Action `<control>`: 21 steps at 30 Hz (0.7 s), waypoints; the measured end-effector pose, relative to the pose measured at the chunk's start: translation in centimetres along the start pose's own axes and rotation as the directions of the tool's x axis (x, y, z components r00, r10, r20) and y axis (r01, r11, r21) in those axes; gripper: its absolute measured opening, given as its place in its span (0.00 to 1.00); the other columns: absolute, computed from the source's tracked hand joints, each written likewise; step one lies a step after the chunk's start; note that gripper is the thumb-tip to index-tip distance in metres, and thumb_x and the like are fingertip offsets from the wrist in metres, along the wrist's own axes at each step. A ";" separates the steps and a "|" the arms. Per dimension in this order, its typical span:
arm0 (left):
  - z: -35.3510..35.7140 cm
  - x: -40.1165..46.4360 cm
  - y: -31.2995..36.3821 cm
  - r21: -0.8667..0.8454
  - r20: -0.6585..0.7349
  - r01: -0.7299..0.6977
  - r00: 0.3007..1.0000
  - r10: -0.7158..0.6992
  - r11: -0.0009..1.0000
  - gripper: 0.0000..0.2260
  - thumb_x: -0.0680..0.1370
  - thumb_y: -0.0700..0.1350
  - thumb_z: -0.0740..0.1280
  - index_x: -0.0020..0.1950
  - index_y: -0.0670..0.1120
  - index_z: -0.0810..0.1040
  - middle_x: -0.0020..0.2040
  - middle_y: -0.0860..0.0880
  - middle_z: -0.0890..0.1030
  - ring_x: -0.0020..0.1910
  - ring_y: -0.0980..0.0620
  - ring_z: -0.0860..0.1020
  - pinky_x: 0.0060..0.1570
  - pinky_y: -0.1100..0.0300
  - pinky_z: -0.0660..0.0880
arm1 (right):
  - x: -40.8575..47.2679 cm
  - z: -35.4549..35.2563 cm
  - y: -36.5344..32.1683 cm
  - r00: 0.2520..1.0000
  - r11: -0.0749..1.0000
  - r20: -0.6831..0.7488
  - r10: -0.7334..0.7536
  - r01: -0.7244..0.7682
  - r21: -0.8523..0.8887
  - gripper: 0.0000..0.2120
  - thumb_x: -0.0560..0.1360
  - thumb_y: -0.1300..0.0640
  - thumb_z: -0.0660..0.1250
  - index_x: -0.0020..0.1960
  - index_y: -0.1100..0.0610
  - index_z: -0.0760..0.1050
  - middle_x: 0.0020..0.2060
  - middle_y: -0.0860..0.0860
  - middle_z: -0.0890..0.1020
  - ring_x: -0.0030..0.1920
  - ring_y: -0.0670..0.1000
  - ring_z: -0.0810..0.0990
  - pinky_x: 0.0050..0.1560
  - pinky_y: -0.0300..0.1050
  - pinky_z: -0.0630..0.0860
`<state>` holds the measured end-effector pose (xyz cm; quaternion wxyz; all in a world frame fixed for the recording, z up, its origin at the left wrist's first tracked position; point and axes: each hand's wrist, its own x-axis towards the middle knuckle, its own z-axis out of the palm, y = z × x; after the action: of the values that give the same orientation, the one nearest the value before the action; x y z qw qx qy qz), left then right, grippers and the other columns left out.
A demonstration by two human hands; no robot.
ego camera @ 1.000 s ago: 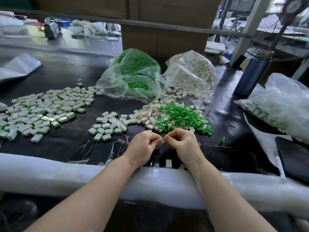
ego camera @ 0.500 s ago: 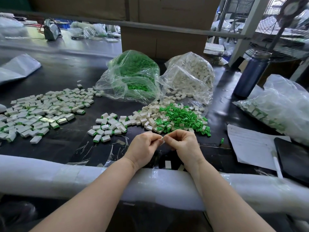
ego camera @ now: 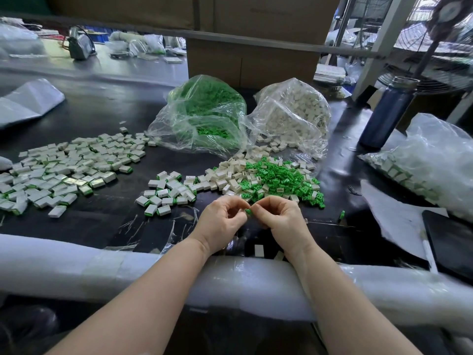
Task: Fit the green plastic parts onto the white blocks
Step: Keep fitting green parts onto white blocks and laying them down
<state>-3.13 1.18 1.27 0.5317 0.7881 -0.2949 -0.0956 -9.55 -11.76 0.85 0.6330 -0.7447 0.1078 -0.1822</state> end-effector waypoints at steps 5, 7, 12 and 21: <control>-0.1 0.1 0.2 -0.058 0.038 -0.025 0.999 0.028 0.998 0.05 0.76 0.36 0.65 0.47 0.46 0.78 0.52 0.45 0.70 0.44 0.53 0.73 0.46 0.71 0.72 | 0.1 0.4 0.1 0.999 0.999 -0.020 -0.032 0.032 0.022 0.06 0.75 0.63 0.66 0.43 0.53 0.77 0.39 0.51 0.81 0.42 0.50 0.80 0.45 0.47 0.79; -0.2 0.1 0.2 -0.080 0.061 -0.026 0.998 0.031 0.996 0.05 0.76 0.36 0.65 0.48 0.45 0.77 0.52 0.46 0.68 0.43 0.55 0.72 0.45 0.73 0.71 | 0.0 0.5 0.1 0.999 1.000 0.045 0.000 -0.001 0.023 0.05 0.77 0.61 0.64 0.46 0.55 0.78 0.38 0.51 0.82 0.41 0.49 0.81 0.43 0.44 0.79; -0.1 0.0 0.2 -0.108 0.100 -0.025 0.994 0.036 0.994 0.04 0.76 0.37 0.66 0.50 0.43 0.78 0.54 0.45 0.66 0.43 0.56 0.70 0.44 0.75 0.70 | 0.0 0.4 -0.4 0.986 0.998 0.165 0.037 -0.030 -0.048 0.11 0.79 0.56 0.61 0.41 0.55 0.79 0.33 0.50 0.81 0.36 0.47 0.79 0.37 0.36 0.75; 0.0 0.0 0.0 -0.086 0.114 -0.035 0.993 0.044 0.996 0.12 0.74 0.33 0.64 0.45 0.51 0.77 0.54 0.49 0.66 0.45 0.56 0.71 0.43 0.75 0.72 | -0.1 0.3 -0.4 0.984 0.990 0.162 0.078 -0.096 0.103 0.07 0.76 0.61 0.65 0.40 0.58 0.79 0.30 0.49 0.80 0.31 0.43 0.77 0.34 0.33 0.74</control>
<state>-3.08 1.18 1.27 0.5480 0.7524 -0.3365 -0.1428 -9.50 -11.36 1.17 0.6870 -0.7153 0.0796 -0.1005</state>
